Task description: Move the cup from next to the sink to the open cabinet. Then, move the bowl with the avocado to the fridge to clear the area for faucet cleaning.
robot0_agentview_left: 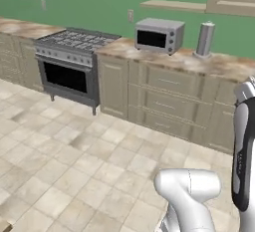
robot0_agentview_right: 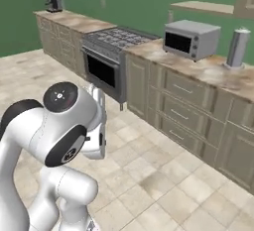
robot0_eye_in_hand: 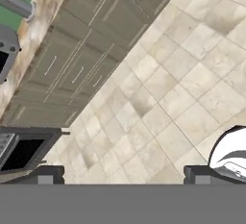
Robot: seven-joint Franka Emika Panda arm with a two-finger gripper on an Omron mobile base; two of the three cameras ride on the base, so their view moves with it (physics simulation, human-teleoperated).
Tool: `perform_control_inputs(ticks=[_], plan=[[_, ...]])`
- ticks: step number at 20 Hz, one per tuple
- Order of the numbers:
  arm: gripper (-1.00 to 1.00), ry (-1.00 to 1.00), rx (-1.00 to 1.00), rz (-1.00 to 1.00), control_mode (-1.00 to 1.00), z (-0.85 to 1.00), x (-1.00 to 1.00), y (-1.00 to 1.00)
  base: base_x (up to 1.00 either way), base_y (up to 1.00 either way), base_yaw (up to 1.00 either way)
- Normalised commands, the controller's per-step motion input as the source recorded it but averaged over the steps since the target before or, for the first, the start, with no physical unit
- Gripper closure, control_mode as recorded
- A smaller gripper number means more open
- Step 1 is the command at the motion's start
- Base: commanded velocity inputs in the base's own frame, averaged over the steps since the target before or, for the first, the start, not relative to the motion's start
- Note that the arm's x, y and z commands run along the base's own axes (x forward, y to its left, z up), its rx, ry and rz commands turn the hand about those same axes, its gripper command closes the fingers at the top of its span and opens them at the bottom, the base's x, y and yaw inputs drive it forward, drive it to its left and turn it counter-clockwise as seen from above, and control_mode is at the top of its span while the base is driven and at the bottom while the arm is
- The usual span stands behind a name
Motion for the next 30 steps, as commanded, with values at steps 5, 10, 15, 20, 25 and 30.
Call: perform_control_inputs(ticks=[5, 10, 15, 20, 25, 30], plan=[[-1.00, 0.00, 0.00, 0.00, 1.00, 0.00, 0.00, 0.00, 0.42, 0.00, 0.81], [-1.00, 0.00, 0.00, 0.00, 1.00, 0.00, 0.00, 0.00, 0.64, 0.00, 0.78], [-1.00, 0.00, 0.00, 0.00, 1.00, 0.00, 0.00, 0.00, 1.00, -0.09, 0.48], [-1.00, 0.00, 0.00, 0.00, 1.00, 0.00, 0.00, 0.00, 1.00, -0.25, 0.17], [-1.00, 0.00, 0.00, 0.00, 1.00, 0.00, 0.00, 0.00, 1.00, -0.23, 0.13], [-1.00, 0.00, 0.00, 0.00, 1.00, 0.00, 0.00, 0.00, 1.00, -0.09, 0.10]])
